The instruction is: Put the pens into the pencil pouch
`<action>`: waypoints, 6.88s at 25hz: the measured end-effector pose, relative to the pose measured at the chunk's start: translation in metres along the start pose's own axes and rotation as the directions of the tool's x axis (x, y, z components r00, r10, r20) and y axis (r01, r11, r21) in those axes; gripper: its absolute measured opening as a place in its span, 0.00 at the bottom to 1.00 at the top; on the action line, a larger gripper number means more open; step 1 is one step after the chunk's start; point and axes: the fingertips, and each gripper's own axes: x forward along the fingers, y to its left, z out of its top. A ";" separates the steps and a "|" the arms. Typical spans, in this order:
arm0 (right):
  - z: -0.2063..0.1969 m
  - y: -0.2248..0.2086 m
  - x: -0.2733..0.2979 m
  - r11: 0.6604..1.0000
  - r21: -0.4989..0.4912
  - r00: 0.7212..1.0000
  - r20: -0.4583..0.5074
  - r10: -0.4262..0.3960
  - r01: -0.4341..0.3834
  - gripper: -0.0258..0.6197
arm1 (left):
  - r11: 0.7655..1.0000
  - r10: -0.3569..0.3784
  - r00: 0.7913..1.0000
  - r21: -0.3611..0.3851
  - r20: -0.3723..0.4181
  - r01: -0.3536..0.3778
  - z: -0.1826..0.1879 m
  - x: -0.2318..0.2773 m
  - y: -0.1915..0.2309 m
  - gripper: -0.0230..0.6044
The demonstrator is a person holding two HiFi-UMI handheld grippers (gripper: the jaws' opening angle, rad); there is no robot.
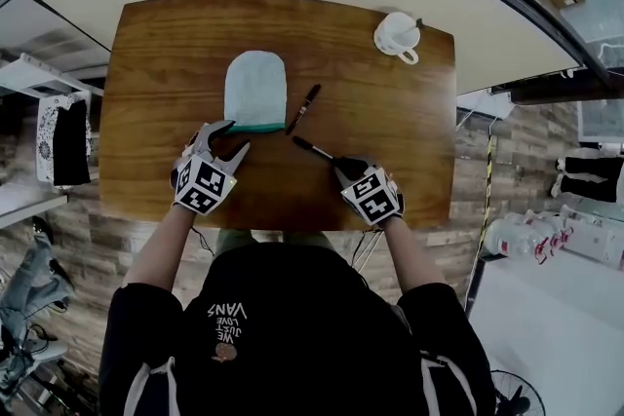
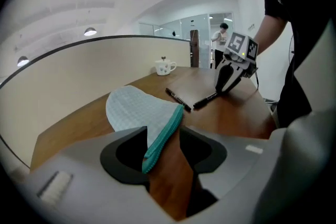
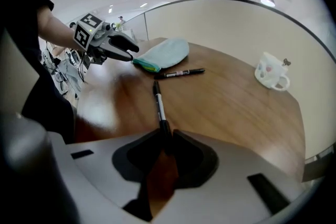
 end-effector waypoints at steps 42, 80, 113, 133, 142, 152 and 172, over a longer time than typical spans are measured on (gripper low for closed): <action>0.065 0.088 -0.017 0.917 0.398 0.984 0.173 -0.041 -0.032 0.14 | 0.984 -0.150 0.988 0.099 0.020 0.147 0.050 -0.010 -0.022 0.11; 0.120 0.019 0.008 0.808 0.589 0.941 0.268 -0.208 0.011 0.28 | 0.900 -0.027 0.954 -0.409 0.299 0.154 0.078 -0.058 0.006 0.11; 0.092 -0.006 0.036 0.704 0.679 0.932 0.080 -0.352 0.208 0.11 | 0.891 -0.083 0.956 -0.409 0.280 0.198 0.059 -0.055 0.012 0.11; 0.091 0.072 -0.041 0.809 0.586 0.941 0.246 -0.232 0.047 0.11 | 0.916 -0.173 0.955 -0.317 0.241 0.246 0.071 -0.017 -0.012 0.11; 0.092 0.082 -0.031 0.840 0.543 0.958 0.224 -0.176 0.027 0.11 | 0.928 -0.244 0.942 -0.228 0.229 0.296 0.076 -0.019 -0.037 0.11; 0.108 0.065 -0.025 0.857 0.515 0.964 0.230 -0.135 -0.002 0.11 | 0.906 -0.332 0.917 -0.195 0.223 0.375 0.067 -0.026 -0.066 0.11; 0.128 0.016 -0.032 0.749 0.644 0.885 0.428 -0.182 -0.157 0.11 | 0.858 -0.286 0.902 -0.334 0.323 0.391 0.086 -0.020 -0.067 0.10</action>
